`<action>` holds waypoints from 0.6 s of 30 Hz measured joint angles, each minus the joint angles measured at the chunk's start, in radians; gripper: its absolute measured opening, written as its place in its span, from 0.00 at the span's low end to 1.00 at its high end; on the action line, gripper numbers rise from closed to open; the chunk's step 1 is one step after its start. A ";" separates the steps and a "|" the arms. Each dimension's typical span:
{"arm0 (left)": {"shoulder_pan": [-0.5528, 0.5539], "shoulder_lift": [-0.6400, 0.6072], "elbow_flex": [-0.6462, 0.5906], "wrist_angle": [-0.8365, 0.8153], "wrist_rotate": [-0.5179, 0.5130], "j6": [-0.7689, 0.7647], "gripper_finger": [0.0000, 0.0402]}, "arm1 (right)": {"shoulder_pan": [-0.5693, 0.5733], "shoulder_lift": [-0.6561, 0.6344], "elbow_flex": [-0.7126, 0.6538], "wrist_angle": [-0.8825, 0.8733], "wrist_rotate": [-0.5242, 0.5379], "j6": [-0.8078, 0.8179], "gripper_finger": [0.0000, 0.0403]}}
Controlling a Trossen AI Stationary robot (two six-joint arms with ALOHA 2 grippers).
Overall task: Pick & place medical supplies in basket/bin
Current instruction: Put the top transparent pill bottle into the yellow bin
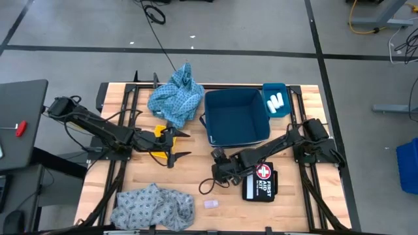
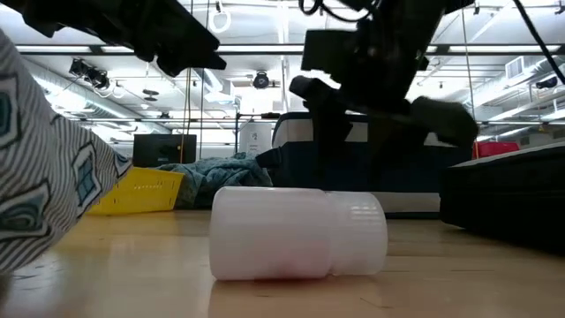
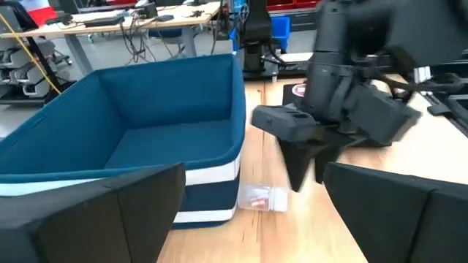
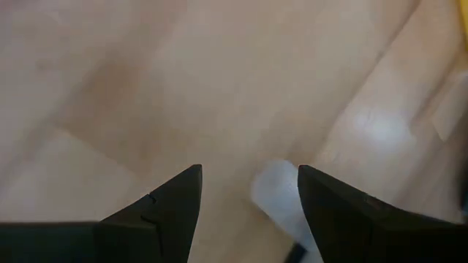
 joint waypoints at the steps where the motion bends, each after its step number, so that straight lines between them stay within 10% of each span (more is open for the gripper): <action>1: 0.000 0.006 0.000 0.011 0.006 0.001 0.82 | -0.008 -0.002 -0.004 0.005 0.005 -0.014 0.58; 18: 0.000 0.027 0.000 0.015 0.015 0.008 0.82 | -0.092 0.086 -0.005 -0.011 0.044 -0.288 0.58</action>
